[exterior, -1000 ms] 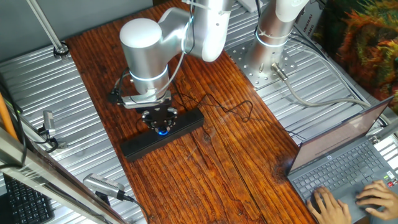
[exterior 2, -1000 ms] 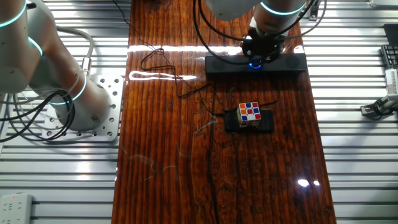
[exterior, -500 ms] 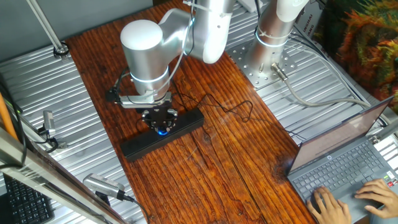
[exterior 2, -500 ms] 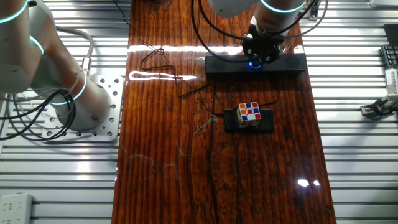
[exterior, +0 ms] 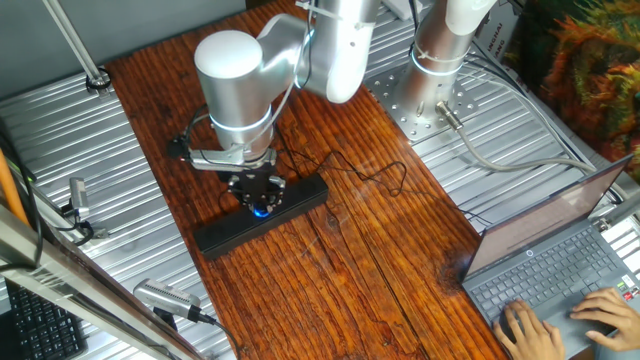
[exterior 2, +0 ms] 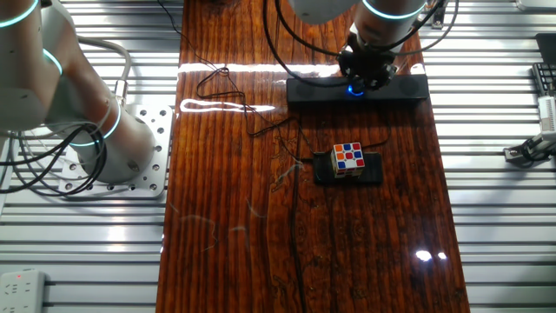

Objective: Turn the knob to increase the volume of the speaker

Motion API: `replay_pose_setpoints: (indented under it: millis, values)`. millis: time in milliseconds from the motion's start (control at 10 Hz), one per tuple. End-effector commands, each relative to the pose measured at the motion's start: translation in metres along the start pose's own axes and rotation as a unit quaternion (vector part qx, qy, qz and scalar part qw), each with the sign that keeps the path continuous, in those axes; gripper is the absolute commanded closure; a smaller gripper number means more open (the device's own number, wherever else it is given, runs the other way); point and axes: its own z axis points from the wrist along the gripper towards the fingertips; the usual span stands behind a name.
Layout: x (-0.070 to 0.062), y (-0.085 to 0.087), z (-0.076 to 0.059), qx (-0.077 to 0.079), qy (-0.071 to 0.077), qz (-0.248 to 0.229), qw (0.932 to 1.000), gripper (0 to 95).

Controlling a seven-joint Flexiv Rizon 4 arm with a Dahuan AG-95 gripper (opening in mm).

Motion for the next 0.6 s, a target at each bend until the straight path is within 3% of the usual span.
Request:
replay_pose_setpoints:
  millis: [100, 600]
  values:
    - [0.0003, 0.0, 0.0, 0.0, 0.001, 0.024, 0.9997, 95.0]
    - [0.0004, 0.0, -0.0001, 0.001, 0.002, 0.078, 0.997, 95.0]
